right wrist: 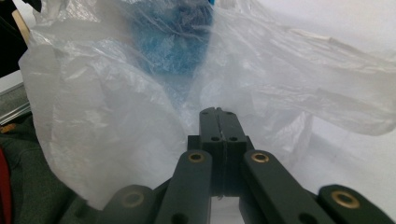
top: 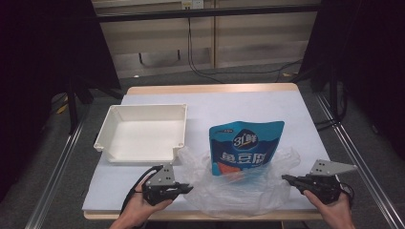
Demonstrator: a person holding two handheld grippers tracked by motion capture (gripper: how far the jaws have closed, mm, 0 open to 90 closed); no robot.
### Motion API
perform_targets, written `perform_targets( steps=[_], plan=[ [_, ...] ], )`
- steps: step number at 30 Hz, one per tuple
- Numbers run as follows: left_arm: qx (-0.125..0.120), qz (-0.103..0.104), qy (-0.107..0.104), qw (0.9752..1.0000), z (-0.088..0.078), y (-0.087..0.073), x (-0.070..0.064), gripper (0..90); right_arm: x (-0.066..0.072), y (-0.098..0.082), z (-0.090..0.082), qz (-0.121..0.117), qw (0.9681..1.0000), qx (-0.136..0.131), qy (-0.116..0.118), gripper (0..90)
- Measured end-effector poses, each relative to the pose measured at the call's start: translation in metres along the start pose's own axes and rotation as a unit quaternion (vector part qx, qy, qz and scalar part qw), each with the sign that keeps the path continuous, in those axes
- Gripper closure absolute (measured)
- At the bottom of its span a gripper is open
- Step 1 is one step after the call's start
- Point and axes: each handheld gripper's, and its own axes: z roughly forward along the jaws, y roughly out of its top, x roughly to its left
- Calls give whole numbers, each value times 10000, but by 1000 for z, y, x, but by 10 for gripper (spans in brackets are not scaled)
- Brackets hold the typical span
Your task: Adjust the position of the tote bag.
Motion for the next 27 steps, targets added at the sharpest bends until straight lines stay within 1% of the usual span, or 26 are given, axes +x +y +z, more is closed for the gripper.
perform_targets(
  steps=[1,2,3,4,5,6,8,9,10,13,14,15,17,18,20,21,22,24,25,26,27],
  plan=[
    [25,-7,-13,10000,1,-1,0,900,0,0,0,0,10000,0,0,900],
    [120,-17,-20,9999,3,-2,0,900,-1,-1,1,34,10000,28,9,900],
    [111,-21,-54,9999,4,-3,1,900,-2,-3,3,29,10000,59,3,900],
    [191,2,-45,9998,5,-3,1,900,-2,-3,3,49,10000,68,7,900],
    [179,-18,-44,9998,7,-4,1,900,-3,-4,4,77,9999,93,2,900],
    [224,1,-26,9997,6,-4,2,900,-4,-5,5,76,9999,114,5,900],
    [211,-39,-52,9998,7,-5,3,900,-5,-6,8,72,9998,181,-17,900],
    [302,-23,-24,9995,7,-5,4,900,-6,-7,8,96,9998,200,-12,900],
    [252,-55,-53,9997,9,-7,4,900,-7,-8,9,105,9997,218,-19,900],
    [458,-29,-64,9989,11,-7,3,900,-8,-10,13,130,9994,312,-18,900],
    [376,-57,-86,9992,14,-8,3,900,-8,-11,14,91,9993,348,-33,900],
    [449,-58,-96,9989,14,-8,3,900,-8,-11,15,98,9992,390,-29,900],
    [478,-53,-122,9988,14,-9,5,900,-7,-12,16,-3,9990,425,-98,900],
    [514,-51,-102,9986,15,-10,5,900,-6,-12,17,-46,9989,442,-145,900],
    [580,-73,-116,9982,14,-10,6,900,-6,-12,18,-68,9987,479,-142,900],
    [527,-87,-118,9985,15,-12,7,900,-6,-13,19,-59,9986,507,-133,900],
    [533,-105,-110,9985,17,-12,7,900,-7,-14,20,-19,9984,559,-122,900],
    [631,-94,-134,9979,17,-12,7,900,-8,-16,23,0,9978,649,-129,900],
    [656,-71,-197,9976,18,-13,8,900,-9,-17,24,1,9976,685,-126,900],
    [622,-69,-141,9979,19,-13,8,900,-9,-17,24,15,9974,702,-131,900],
    [677,-52,-145,9976,19,-13,8,900,-9,-17,24,15,9974,702,-131,900]
  ],
)
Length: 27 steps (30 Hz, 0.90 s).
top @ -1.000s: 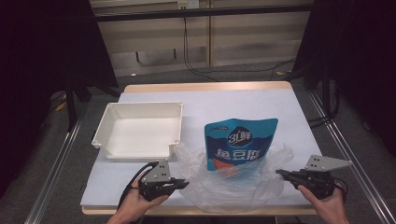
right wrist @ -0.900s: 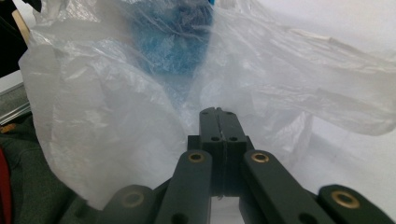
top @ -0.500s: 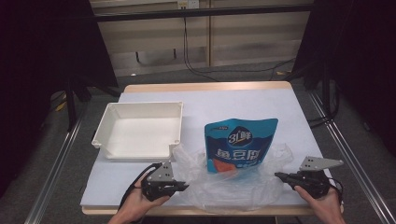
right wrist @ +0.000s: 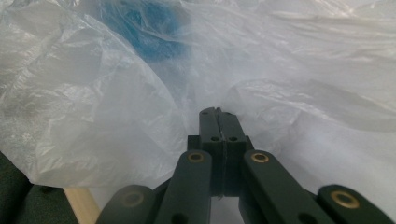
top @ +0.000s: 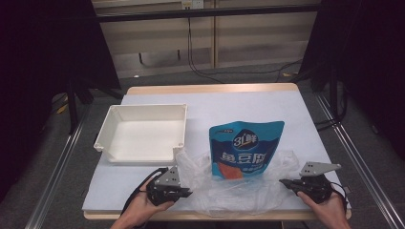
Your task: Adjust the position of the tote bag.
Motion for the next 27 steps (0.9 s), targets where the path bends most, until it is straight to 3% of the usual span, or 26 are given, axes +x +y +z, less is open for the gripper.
perform_targets(
  steps=[6,9,11,14,18,21,22,24,27],
  plan=[
    [157,-62,14,9999,3,-2,2,900,-1,-1,3,-39,9999,111,-39,900],
    [92,-39,4,9999,6,-3,2,900,-2,-2,4,-51,9999,122,-76,900],
    [270,-27,2,9996,3,-3,3,900,-2,-2,3,-29,9998,145,-115,900],
    [177,-90,17,9998,6,-5,3,900,-2,-2,4,-38,9998,156,-135,900],
    [280,-41,103,9995,10,-5,1,900,-1,-2,3,-57,9996,170,-204,900],
    [253,-32,59,9997,10,-6,3,900,-2,-3,2,-46,9996,165,-243,900],
    [357,-39,31,9993,8,-5,3,900,-5,-3,1,-43,9995,163,-285,900],
    [278,-127,-17,9995,9,-6,3,900,-5,-4,1,-17,9994,162,-291,900],
    [245,-68,-101,9996,10,-6,-1,900,-6,-4,0,-7,9992,169,-361,900]
  ],
)
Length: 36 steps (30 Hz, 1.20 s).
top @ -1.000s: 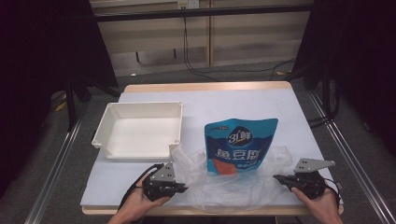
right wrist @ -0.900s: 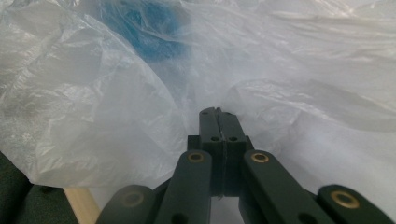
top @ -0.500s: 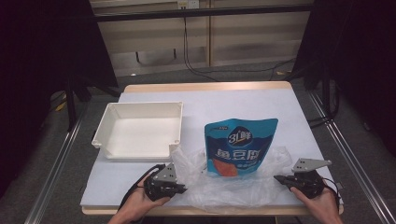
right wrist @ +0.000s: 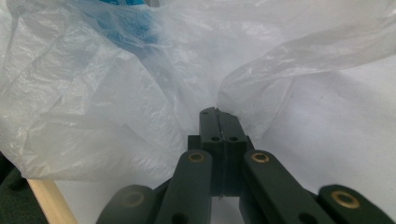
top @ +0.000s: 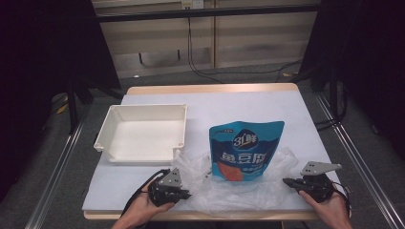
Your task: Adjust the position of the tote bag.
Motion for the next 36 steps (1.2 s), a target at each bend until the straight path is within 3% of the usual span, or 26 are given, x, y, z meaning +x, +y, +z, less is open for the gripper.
perform_targets(
  steps=[10,15,18,20,24,25,28,33,36],
  plan=[
    [60,102,-164,9998,-2,-2,-13,899,-6,-2,-2,157,9997,-18,-175,900],
    [-159,123,-242,9995,-7,1,-15,829,-6,-3,-2,154,9997,-130,-110,900],
    [-392,24,-242,9989,-13,2,-16,795,-7,-2,-8,220,9993,-293,-83,794],
    [-471,-11,-183,9987,-19,3,-16,771,-7,-1,-13,310,9984,-467,-20,785],
    [-728,-109,22,9973,-39,3,-18,684,-3,3,-22,283,9975,-649,-68,716],
    [-899,-185,14,9958,-43,2,-18,652,-1,4,-25,270,9971,-712,-64,701],
    [-1079,-220,95,9939,-54,0,-17,591,1,11,-35,235,9955,-912,-86,661],
    [-1469,-226,281,9885,-72,8,-13,569,4,21,-48,122,9931,-1162,-135,611],
    [-1549,-178,353,9871,-76,20,-10,565,4,30,-55,71,9915,-1293,-132,597]
  ],
)
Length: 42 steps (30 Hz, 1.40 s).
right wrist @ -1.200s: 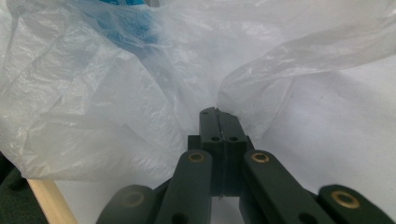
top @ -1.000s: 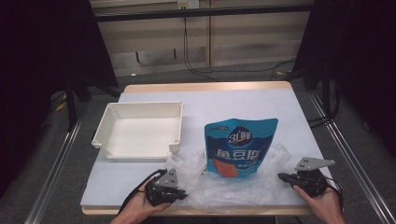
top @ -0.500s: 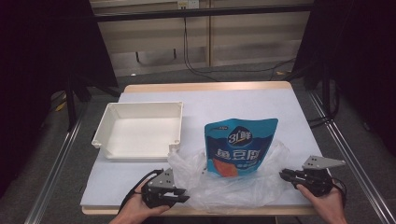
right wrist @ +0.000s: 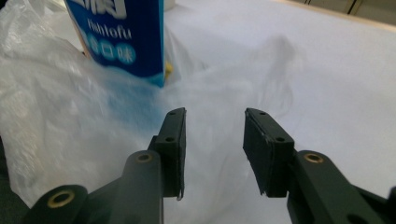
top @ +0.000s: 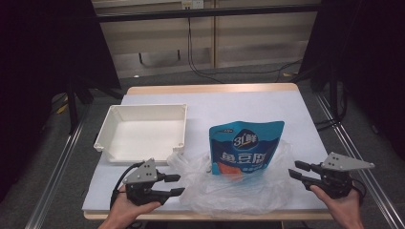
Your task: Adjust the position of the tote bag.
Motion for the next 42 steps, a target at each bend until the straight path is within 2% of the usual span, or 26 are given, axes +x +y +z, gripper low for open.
perform_targets(
  steps=[2,9,13,18,21,23,26,29,31,33,34,35,36,38,40,41,42],
  plan=[
    [-8,57,-8,10000,4,8,2,596,-1,5,0,-17,10000,-57,15,606],
    [-52,101,-41,9999,30,33,18,743,-4,29,15,-179,9997,-37,150,777],
    [140,55,-149,9998,50,39,27,800,-10,40,31,-249,9995,28,213,857],
    [353,152,-282,9989,70,43,26,819,-17,42,55,-219,9992,193,274,897],
    [538,233,-330,9977,78,42,21,827,-17,41,65,-178,9989,255,358,900],
    [689,282,-241,9969,82,38,21,836,-14,39,70,-158,9985,296,435,900],
    [697,167,-327,9969,88,33,22,844,-10,36,76,-202,9975,424,522,900],
    [859,302,-384,9951,95,31,20,847,-6,33,79,-253,9964,570,582,900],
    [948,305,-409,9942,99,30,19,848,-4,31,79,-282,9953,643,671,900],
    [1011,255,-473,9934,103,26,17,848,-1,28,81,-356,9935,886,614,900],
    [1199,294,-363,9917,106,24,17,848,0,26,82,-385,9928,979,567,900],
    [1249,249,-329,9913,109,21,17,857,1,22,83,-394,9919,1081,535,900],
    [1359,229,-376,9897,112,18,18,859,1,20,83,-368,9917,1098,564,900],
    [1466,200,-409,9881,117,11,18,858,2,13,82,-366,9902,1218,577,900],
    [1554,194,-360,9870,120,6,18,856,3,9,80,-375,9900,1232,580,900],
    [1616,196,-412,9858,121,5,19,853,3,7,79,-372,9901,1202,619,900],
    [1600,186,-382,9862,122,4,19,849,5,5,78,-368,9902,1165,678,900]
  ],
)
